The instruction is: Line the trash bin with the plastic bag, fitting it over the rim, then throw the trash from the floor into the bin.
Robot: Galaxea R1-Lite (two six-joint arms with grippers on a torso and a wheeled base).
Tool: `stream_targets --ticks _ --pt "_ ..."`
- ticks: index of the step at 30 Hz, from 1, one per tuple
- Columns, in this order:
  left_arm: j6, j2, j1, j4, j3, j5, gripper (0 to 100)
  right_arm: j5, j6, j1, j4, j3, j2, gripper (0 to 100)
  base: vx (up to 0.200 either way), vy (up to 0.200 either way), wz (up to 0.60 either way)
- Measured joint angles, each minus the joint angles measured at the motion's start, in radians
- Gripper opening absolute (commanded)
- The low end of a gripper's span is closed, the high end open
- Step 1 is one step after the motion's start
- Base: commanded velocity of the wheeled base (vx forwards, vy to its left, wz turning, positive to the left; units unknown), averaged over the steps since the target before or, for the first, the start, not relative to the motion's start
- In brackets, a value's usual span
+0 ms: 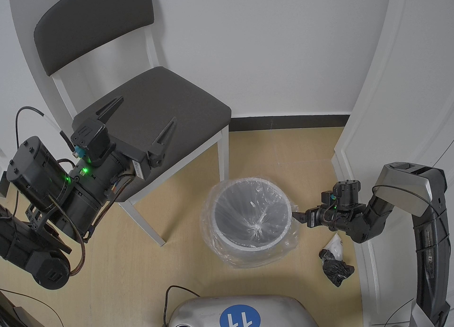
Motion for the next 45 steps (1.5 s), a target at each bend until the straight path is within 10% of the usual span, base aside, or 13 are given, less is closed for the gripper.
stream_targets --ticks 29,45 --pt "0.000 0.019 0.001 0.000 0.004 0.000 100 0.043 -0.117 -0.020 0.438 -0.460 0.155 100 0.000 0.000 0.00" --pt "0.000 0.017 0.001 0.000 0.004 0.000 100 0.034 -0.110 -0.037 0.352 -0.208 0.012 100 0.000 0.000 0.00"
